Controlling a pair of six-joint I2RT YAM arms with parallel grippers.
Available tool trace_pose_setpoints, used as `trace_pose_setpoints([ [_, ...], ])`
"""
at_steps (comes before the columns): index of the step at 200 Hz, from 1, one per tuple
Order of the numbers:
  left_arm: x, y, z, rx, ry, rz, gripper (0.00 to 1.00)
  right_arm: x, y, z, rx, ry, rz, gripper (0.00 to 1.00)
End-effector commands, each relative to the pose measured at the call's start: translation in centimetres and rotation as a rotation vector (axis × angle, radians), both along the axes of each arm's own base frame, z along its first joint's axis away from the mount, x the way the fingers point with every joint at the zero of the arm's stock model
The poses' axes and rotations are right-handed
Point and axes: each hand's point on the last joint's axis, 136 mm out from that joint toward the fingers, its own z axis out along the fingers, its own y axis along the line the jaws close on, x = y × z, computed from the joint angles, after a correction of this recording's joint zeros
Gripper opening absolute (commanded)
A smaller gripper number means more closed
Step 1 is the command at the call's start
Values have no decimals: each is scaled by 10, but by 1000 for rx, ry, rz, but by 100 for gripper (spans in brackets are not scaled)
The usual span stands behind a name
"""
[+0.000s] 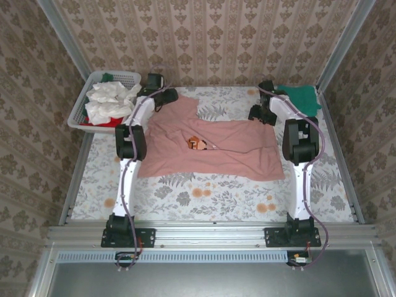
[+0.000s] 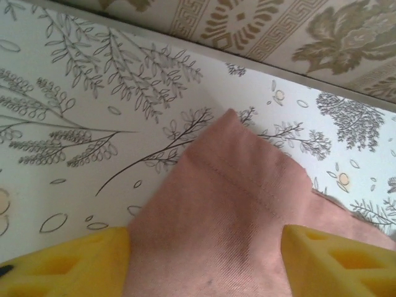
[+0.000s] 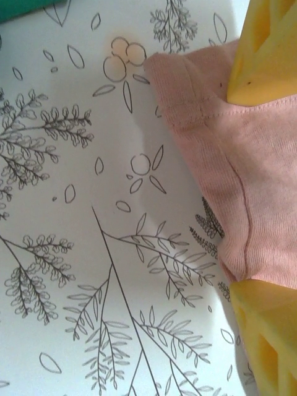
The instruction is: Fold and stack the t-shirts
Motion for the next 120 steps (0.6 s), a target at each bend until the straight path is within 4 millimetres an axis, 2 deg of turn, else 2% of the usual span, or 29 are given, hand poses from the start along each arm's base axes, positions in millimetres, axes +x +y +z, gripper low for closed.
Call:
trace_pose_setpoints([
  [1, -15, 6, -13, 112, 70, 16, 57, -3, 10, -9, 67, 35, -5, 74],
  [29, -25, 16, -12, 210, 103, 9, 47, -5, 13, -19, 92, 63, -2, 71],
  [43, -29, 20, -12, 257, 115, -7, 41, -5, 13, -22, 120, 66, -9, 66],
  [72, -36, 18, -11, 330, 120, -70, 33, -4, 16, -15, 148, 50, -9, 58],
  [97, -38, 17, -10, 362, 116, -106, 18, -2, 18, -6, 159, 25, -5, 50],
  [120, -35, 17, -4, 356, 98, -123, 14, -3, 17, -2, 160, 23, 2, 44],
])
